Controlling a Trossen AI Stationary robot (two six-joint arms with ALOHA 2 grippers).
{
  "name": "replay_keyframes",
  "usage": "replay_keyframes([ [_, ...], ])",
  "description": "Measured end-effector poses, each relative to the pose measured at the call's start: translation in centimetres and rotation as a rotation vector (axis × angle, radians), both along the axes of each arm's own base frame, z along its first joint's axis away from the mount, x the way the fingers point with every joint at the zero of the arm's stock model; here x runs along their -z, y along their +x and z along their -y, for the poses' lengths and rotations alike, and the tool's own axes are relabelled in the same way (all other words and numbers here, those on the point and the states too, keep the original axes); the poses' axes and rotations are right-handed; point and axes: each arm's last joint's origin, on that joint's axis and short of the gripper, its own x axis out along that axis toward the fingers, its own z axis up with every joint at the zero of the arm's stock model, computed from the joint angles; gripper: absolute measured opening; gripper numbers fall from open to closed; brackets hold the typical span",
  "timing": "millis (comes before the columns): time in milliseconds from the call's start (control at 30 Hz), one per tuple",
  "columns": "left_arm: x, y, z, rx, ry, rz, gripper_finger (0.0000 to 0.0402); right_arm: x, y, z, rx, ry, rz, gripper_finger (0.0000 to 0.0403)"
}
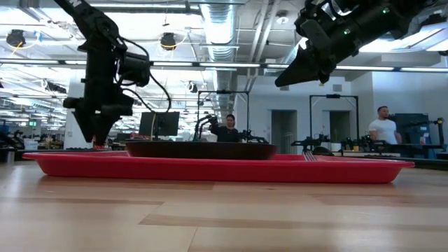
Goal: Pick and place plate/cup/fork/spoon on tray
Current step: Put the black spoon on the red tray to the left of the pink fork
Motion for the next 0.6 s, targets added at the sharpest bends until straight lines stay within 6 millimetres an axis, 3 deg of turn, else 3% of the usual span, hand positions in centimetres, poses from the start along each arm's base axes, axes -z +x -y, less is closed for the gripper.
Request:
replay_keyframes([
  [400, 0.9, -1.3, -1.5, -0.094, 0.066, 0.003, 0.0192, 0.0, 0.0, 0.0, 0.001, 0.001, 0.0, 0.001],
  [600, 2.6, -2.5, -1.9, -0.121, 0.014, 0.001, 0.0188, 0.0, 0.0, 0.0, 0.002, 0.002, 0.001, 0.001],
])
